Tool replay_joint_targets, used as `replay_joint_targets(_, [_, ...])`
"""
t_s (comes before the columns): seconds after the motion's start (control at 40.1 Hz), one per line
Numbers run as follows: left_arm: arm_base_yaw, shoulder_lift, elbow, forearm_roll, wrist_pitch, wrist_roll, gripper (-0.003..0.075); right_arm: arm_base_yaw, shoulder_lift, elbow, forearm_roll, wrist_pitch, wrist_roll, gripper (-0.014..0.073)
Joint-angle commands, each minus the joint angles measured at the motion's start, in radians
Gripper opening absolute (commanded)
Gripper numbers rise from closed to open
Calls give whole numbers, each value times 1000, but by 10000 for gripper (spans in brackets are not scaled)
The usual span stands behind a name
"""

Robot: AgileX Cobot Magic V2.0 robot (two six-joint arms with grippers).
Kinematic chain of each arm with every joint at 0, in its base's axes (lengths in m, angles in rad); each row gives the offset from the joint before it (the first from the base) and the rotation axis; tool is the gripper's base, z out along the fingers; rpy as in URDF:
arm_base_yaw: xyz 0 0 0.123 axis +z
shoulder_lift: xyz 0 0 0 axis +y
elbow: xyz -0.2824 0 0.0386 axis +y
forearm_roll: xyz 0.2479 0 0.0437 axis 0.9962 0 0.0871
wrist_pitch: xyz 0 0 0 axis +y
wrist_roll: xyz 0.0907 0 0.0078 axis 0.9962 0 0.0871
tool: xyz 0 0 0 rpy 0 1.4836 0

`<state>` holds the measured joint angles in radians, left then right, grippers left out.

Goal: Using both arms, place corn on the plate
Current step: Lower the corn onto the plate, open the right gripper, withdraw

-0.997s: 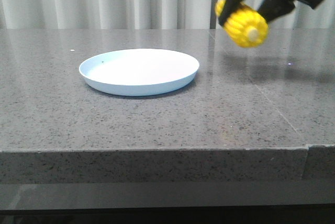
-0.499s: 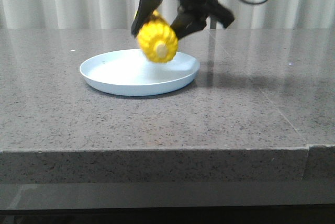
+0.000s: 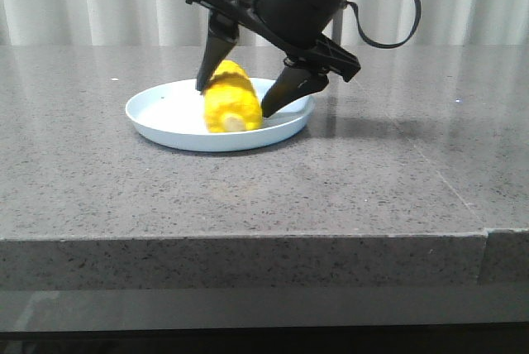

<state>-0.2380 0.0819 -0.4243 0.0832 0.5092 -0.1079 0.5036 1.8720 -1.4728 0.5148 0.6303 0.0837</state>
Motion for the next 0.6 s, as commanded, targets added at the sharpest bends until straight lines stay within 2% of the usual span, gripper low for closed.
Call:
replay_joint_targets(0.0, [2, 12, -24, 1, -78, -4, -20, -4, -87, -33, 24, -48, -10, 634])
replay_joint_targets(0.249, [2, 12, -24, 1, -78, -4, -20, -38, -234, -33, -41, -61, -10, 630])
replay_joint_targets(0.349, [2, 12, -24, 1, -78, -4, -20, -52, -281, -33, -79, -32, -10, 576])
replay_joint_targets(0.449, [2, 12, -24, 1, -78, -4, -20, -64, -314, -33, -111, -4, -10, 395])
replay_joint_targets(0.573, [2, 12, -24, 1, -78, -4, -20, -80, -340, -33, -116, 11, -10, 117])
